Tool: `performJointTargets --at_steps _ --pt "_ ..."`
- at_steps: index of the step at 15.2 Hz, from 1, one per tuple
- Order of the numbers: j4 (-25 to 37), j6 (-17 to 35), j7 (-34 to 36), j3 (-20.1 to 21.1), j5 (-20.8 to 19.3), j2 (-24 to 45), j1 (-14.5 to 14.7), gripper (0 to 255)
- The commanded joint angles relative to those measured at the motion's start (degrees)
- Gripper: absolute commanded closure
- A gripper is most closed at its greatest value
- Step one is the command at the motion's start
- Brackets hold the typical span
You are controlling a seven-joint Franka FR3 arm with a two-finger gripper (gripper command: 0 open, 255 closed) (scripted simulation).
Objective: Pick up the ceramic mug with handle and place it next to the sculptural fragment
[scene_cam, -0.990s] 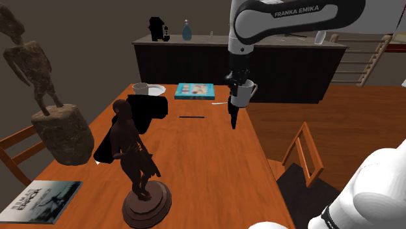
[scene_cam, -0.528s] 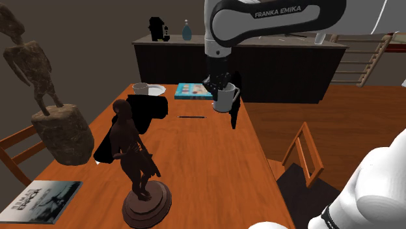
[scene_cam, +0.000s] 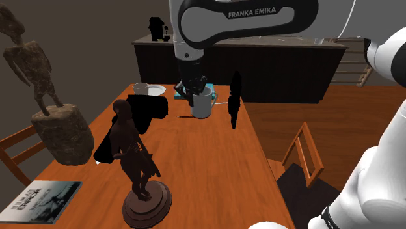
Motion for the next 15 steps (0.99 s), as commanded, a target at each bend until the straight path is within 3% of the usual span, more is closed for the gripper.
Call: performJointTargets --at_steps 1,7,15 --pt "3.9 -1.1 2.7 1.2 -0.9 3.1 1.6 255" --pt "19.3 -6.1 9.8 3.5 -4.5 14.5 7.5 255" --pt "11.2 0.7 10.1 3.3 -4.1 13.2 6.8 255"
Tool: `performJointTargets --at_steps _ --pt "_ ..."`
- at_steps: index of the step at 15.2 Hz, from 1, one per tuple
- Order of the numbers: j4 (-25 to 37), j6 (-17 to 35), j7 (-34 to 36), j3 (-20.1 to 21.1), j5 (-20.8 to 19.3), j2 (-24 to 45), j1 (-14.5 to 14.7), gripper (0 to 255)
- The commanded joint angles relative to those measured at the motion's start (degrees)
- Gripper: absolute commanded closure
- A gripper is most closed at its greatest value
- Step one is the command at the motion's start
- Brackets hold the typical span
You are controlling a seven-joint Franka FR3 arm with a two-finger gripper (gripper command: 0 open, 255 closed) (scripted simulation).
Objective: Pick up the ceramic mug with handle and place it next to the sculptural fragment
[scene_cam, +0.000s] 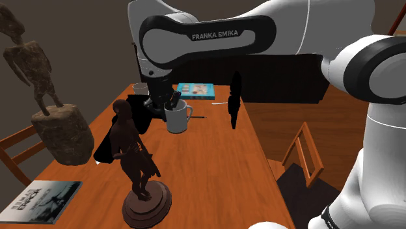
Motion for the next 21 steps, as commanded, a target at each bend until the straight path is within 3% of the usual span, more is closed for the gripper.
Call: performJointTargets --at_steps 1,21 --pt "-2.2 1.9 0.2 0.0 0.1 -0.4 -0.2 255" --pt "-15.4 16.6 1.6 -0.5 -0.9 1.2 -0.7 255"
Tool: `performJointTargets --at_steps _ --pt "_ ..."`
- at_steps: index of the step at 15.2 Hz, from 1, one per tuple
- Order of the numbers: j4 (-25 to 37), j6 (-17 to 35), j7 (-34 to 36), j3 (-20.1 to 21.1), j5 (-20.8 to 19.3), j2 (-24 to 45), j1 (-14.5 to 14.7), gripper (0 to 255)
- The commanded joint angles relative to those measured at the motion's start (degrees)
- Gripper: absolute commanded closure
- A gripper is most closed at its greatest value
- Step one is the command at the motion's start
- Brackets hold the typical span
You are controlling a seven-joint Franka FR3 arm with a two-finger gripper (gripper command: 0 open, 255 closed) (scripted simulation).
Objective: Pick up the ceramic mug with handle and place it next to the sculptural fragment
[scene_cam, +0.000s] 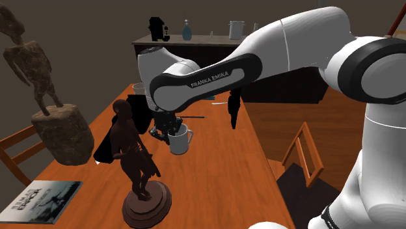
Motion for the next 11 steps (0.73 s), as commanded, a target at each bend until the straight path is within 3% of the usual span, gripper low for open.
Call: performJointTargets --at_steps 1,11 --pt "-1.1 1.5 0.2 -0.1 -0.2 0.4 0.0 255" --pt "-5.0 8.0 1.3 -0.6 -1.5 3.1 0.2 255"
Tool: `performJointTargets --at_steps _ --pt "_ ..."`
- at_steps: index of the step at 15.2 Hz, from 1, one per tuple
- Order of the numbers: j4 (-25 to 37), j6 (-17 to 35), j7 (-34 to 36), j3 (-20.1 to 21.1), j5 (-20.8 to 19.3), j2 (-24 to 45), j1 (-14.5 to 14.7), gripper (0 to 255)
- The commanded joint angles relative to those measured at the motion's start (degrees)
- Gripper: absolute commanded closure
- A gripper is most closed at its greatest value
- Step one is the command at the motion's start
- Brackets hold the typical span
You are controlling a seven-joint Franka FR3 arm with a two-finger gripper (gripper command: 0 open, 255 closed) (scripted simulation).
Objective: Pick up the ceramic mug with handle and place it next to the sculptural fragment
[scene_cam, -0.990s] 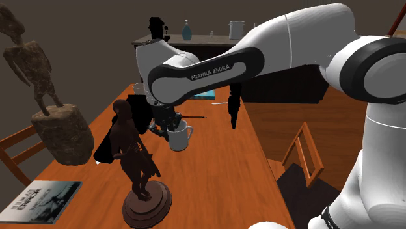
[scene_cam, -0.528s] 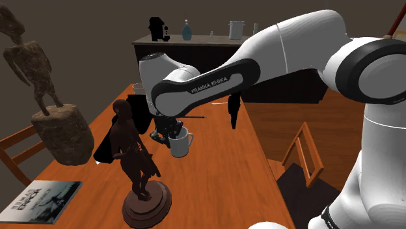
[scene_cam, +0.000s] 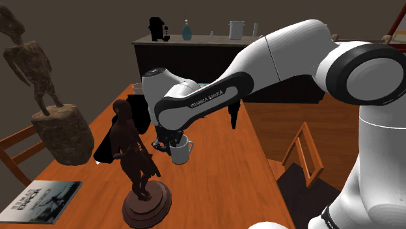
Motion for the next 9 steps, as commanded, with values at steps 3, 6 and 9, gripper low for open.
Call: performJointTargets --at_steps 3,6,9 --pt "-0.3 0.5 0.1 0.0 -0.1 0.1 0.0 255" --pt "-0.3 0.5 0.1 0.0 -0.1 0.1 0.0 255" --pt "-0.3 0.5 0.1 0.0 -0.1 0.1 0.0 0"
